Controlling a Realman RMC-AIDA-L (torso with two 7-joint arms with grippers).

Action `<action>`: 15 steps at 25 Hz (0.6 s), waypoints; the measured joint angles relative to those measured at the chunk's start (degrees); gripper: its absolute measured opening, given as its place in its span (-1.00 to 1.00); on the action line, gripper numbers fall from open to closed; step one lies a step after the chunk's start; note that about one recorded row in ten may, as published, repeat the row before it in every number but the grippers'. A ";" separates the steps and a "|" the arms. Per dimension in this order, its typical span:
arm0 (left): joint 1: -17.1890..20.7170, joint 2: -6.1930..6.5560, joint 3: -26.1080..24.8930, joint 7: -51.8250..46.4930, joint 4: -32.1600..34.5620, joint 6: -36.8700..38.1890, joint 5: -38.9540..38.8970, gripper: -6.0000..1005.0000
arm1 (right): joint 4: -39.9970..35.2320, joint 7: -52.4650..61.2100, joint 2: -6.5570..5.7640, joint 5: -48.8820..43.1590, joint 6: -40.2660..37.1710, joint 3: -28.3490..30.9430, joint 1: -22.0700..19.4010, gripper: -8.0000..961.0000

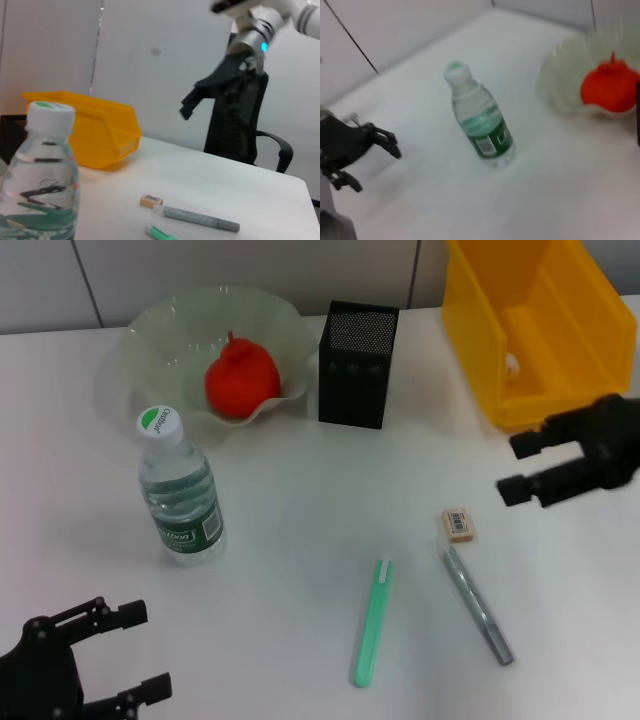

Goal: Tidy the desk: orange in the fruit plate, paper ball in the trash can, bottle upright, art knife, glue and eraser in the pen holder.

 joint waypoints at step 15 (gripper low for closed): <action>-0.07 -0.07 0.58 4.02 -0.09 1.97 0.43 0.56 | 10.21 35.87 0.03 -21.56 -1.60 -16.03 24.90 0.70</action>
